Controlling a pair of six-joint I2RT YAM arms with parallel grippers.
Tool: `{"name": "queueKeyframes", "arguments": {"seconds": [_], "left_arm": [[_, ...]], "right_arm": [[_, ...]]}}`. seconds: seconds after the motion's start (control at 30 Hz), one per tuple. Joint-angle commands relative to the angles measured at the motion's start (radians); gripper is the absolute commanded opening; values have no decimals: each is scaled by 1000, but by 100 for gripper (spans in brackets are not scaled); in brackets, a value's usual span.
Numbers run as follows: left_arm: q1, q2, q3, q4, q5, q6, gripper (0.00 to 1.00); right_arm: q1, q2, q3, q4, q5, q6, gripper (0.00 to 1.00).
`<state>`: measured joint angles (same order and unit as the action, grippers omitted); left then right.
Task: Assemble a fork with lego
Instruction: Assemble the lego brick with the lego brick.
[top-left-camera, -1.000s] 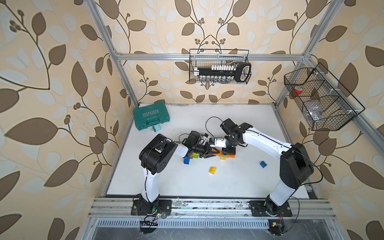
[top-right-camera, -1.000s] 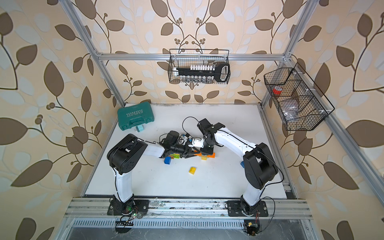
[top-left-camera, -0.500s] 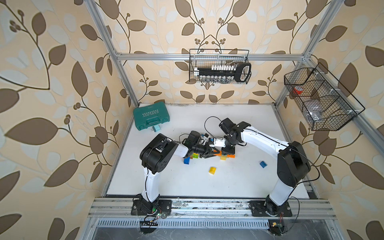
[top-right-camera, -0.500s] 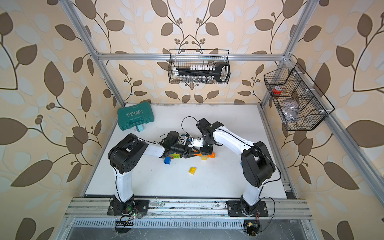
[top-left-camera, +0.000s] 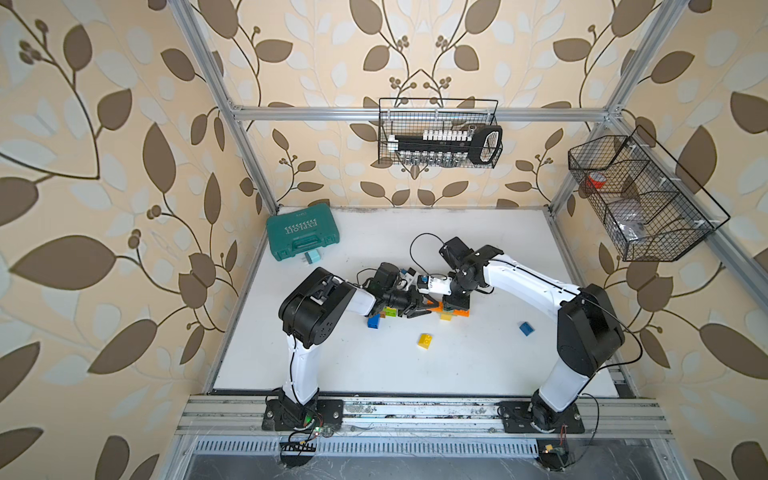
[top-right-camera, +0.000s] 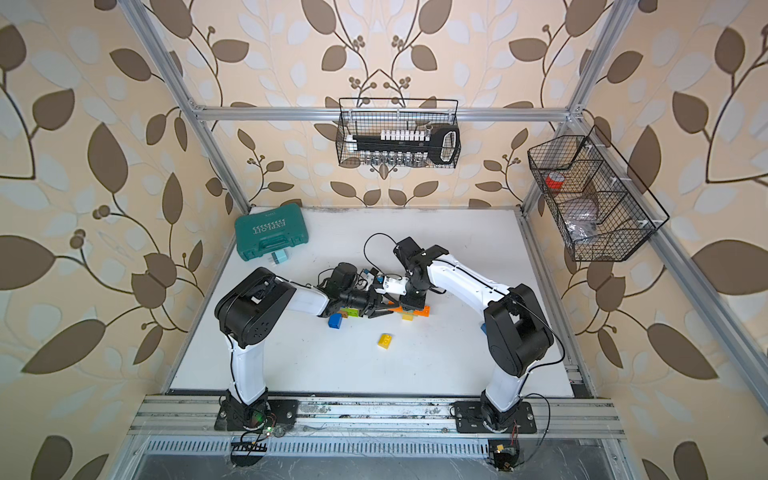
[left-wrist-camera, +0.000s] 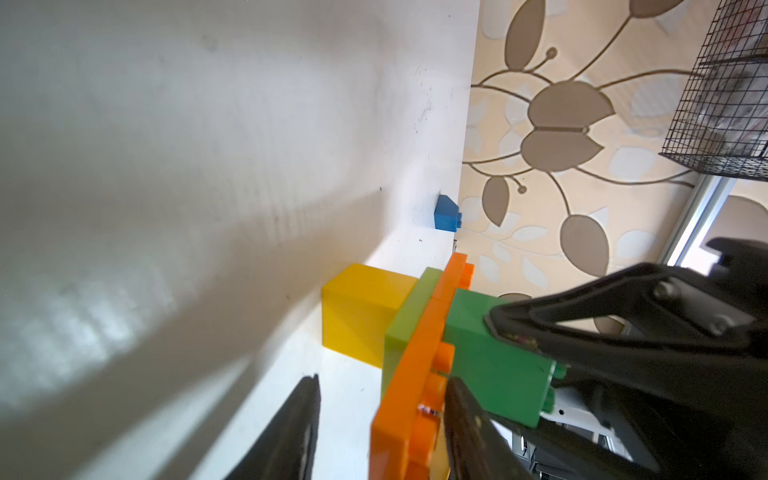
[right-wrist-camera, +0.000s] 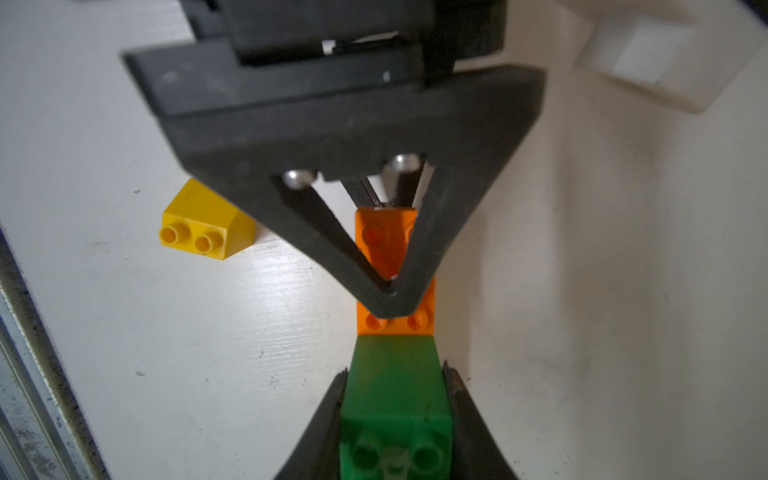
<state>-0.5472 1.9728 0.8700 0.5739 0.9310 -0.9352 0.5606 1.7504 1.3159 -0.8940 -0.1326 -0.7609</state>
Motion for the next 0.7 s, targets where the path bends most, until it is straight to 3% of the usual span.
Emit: {"name": "queueKeyframes", "arguments": {"seconds": [0.0, 0.47, 0.67], "left_arm": [[18, -81, 6, 7, 3, -4, 51], [113, -172, 10, -232, 3, 163, 53], [121, -184, -3, -241, -3, 174, 55]], "right_arm": [[19, 87, -61, -87, -51, -19, 11], [8, 85, -13, -100, -78, -7, 12], [7, 76, -6, -83, -108, 40, 32]]}}
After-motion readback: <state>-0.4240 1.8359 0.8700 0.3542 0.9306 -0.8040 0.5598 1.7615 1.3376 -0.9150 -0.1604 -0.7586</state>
